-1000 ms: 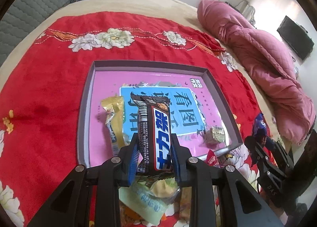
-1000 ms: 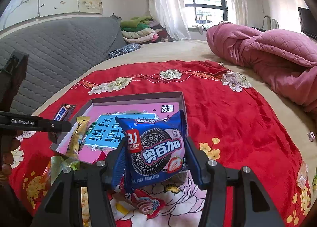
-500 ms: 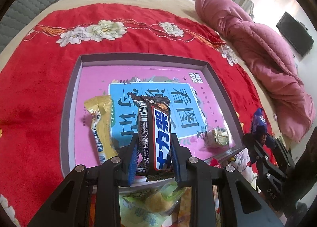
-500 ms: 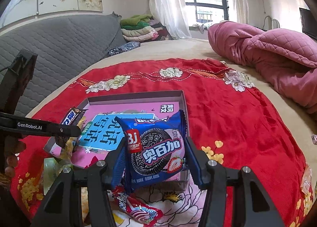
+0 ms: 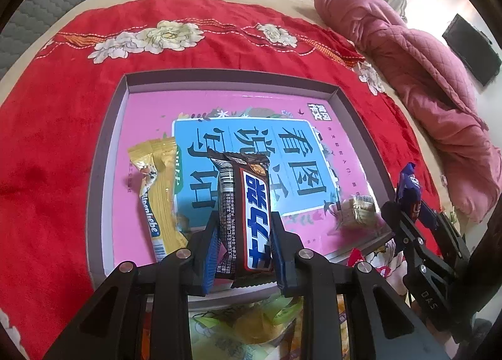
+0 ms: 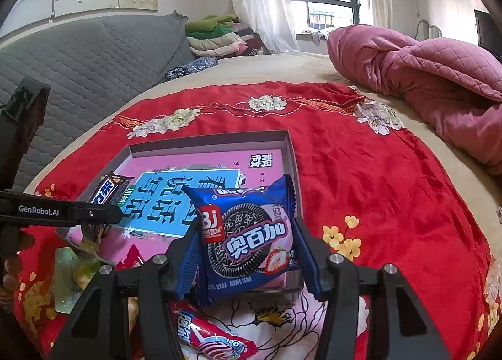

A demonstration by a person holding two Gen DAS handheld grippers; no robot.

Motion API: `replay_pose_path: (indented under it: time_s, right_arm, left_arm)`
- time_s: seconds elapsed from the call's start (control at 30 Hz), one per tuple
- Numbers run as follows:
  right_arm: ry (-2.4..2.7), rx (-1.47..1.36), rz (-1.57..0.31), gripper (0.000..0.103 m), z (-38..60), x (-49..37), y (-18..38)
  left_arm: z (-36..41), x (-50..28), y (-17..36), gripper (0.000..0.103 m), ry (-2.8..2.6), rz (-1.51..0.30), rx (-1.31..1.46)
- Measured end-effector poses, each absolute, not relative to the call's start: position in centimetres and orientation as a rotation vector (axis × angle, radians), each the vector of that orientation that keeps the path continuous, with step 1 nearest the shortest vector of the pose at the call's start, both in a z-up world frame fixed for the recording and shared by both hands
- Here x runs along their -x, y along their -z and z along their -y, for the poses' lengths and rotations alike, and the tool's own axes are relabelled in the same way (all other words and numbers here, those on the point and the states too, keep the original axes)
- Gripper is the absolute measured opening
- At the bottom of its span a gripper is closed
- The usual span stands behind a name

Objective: Organize snacks
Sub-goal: 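Lift the chocolate bar with the left tool while the right tool carries the biscuit pack over the box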

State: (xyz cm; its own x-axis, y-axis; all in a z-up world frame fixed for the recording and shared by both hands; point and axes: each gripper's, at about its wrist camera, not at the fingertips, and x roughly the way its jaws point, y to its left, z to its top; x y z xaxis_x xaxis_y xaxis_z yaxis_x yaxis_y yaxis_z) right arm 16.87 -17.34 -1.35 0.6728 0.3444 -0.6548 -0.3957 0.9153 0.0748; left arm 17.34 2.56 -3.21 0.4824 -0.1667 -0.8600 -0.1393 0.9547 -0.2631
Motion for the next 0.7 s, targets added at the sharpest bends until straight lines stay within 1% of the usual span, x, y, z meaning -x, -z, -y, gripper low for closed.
replay_pose_path:
  time_s: [0.47, 0.7]
  right_arm:
    - [-0.411, 0.089, -0.73, 0.058, 17.1, -17.0, 2.0]
    - [-0.42, 0.086, -0.733, 0.064, 17.0, -17.1, 2.1]
  left_arm:
    - [-2.5, -17.7, 4.1, 0.03, 0.013, -1.092, 0.322]
    - [-2.4, -17.8, 4.3, 0.03, 0.017, -1.1, 0.324]
